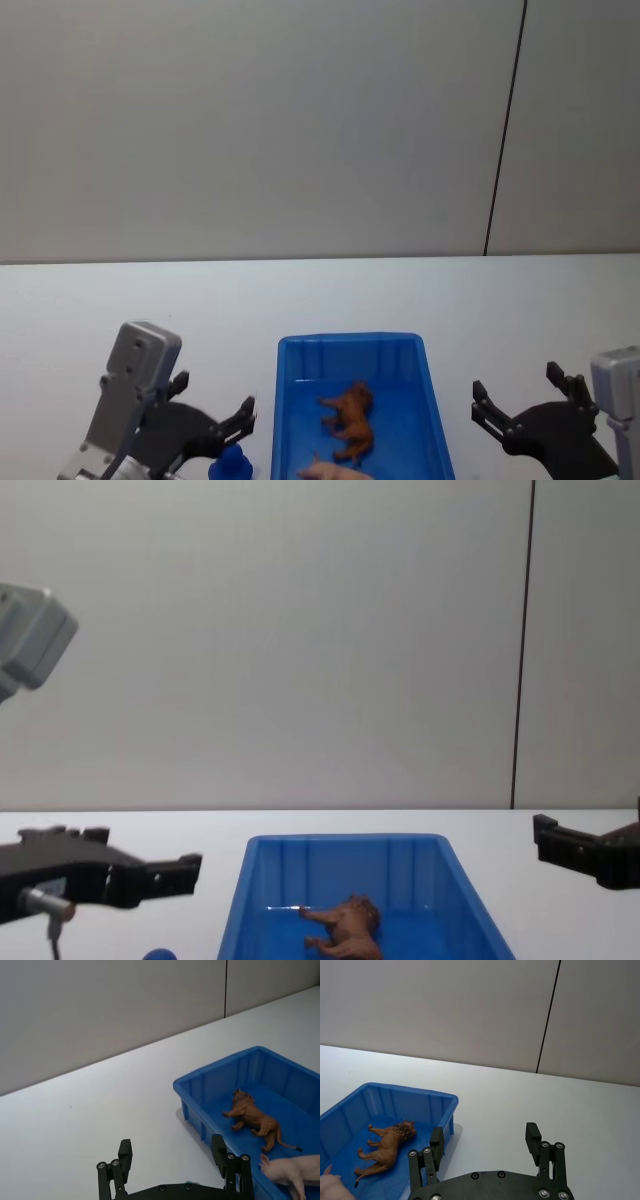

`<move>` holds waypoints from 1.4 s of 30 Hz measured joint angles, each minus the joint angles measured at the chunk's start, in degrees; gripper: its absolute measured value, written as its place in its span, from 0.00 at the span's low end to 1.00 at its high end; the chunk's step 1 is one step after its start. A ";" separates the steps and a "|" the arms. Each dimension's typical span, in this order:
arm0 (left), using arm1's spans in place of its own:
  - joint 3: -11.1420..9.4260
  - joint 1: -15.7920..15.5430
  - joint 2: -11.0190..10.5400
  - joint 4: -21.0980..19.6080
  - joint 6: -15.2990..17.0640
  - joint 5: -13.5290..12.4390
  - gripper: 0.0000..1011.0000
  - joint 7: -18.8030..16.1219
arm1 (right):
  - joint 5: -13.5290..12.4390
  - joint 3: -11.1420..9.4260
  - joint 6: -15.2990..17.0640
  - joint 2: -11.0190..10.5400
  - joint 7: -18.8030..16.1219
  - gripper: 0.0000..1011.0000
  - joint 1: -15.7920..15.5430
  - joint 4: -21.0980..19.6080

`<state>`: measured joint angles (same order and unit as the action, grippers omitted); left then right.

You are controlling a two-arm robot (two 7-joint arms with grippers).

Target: Pick up the two dolls from the table and place them into the box.

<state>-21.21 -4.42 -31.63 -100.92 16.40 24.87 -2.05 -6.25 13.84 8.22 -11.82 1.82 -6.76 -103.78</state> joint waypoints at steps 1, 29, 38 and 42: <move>0.15 0.27 -0.29 -0.04 0.44 0.48 0.99 0.14 | 0.00 -0.01 0.00 0.00 0.01 0.99 0.00 0.00; 0.60 1.05 -0.54 5.55 2.83 2.45 0.99 5.50 | -0.03 -0.04 0.01 -0.06 0.09 0.99 -0.09 -0.06; 0.39 0.39 0.37 7.68 0.95 2.26 0.99 8.20 | -0.03 -0.04 0.01 -0.06 0.09 0.99 -0.09 -0.06; 0.26 0.04 0.81 8.46 0.14 2.06 0.99 9.20 | -0.03 -0.04 0.01 -0.06 0.09 0.99 -0.09 -0.06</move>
<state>-20.95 -4.38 -30.82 -92.46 16.54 26.92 7.14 -6.28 13.80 8.23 -11.87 1.91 -6.85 -103.84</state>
